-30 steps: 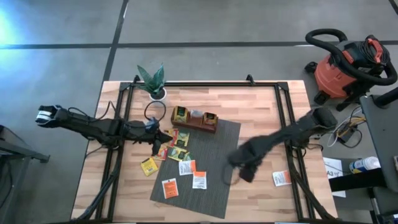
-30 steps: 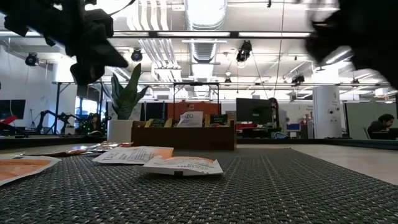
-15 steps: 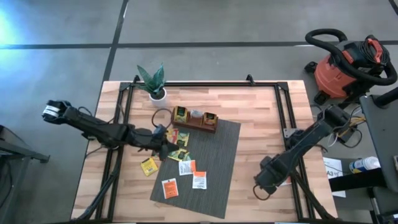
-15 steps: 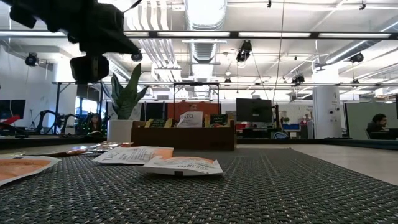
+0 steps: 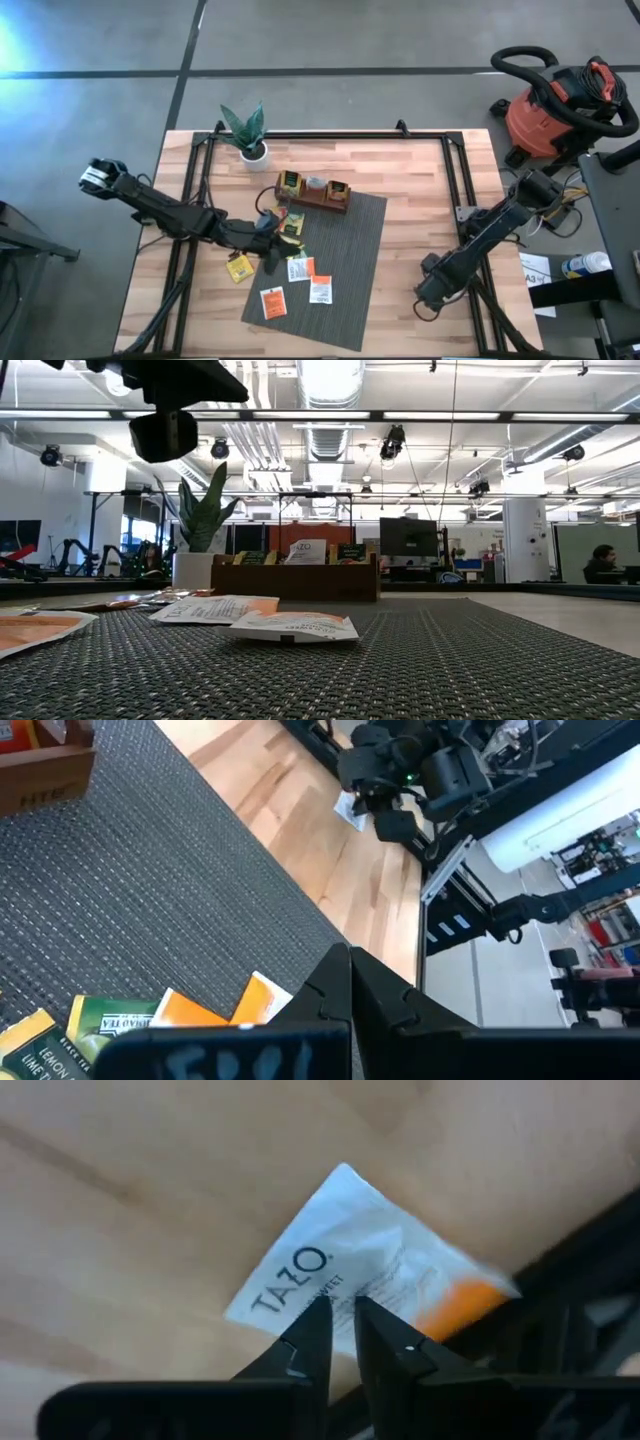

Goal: Pick & Place Tea
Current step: Put the white tea bag into the middle compartment of the wooden organizer

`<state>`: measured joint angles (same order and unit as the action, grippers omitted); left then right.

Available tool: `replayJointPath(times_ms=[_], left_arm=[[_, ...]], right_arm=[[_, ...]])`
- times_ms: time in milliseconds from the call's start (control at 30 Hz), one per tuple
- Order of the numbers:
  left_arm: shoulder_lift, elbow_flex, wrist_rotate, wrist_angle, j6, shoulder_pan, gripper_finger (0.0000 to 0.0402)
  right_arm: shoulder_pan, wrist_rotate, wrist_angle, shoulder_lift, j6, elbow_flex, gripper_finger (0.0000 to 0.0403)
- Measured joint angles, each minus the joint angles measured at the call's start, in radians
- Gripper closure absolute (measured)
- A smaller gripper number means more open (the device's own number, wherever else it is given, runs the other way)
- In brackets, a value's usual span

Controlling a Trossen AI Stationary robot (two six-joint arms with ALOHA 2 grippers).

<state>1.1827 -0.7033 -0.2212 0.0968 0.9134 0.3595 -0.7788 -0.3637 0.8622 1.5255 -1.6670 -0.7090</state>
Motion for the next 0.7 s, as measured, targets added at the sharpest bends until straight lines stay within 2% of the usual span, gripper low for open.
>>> replayJointPath(times_ms=[200, 333, 533, 700], left_arm=[[0.022, -0.013, -0.01, -0.002, 0.0, 0.0, 0.0401], [0.022, -0.013, -0.038, -0.003, -0.001, 0.0, 0.0401], [0.022, -0.013, -0.096, 0.0, -0.002, -0.004, 0.0401], [0.022, -0.014, -0.118, 0.001, 0.001, -0.004, 0.0401]], right_arm=[[0.002, -0.032, -0.101, 0.009, -0.026, 0.052, 0.0375], [0.025, -0.015, -0.136, 0.009, -0.035, 0.058, 0.0374], [0.103, 0.086, -0.195, 0.006, 0.019, 0.055, 0.0374], [0.191, 0.24, -0.298, 0.006, 0.089, 0.05, 0.0374]])
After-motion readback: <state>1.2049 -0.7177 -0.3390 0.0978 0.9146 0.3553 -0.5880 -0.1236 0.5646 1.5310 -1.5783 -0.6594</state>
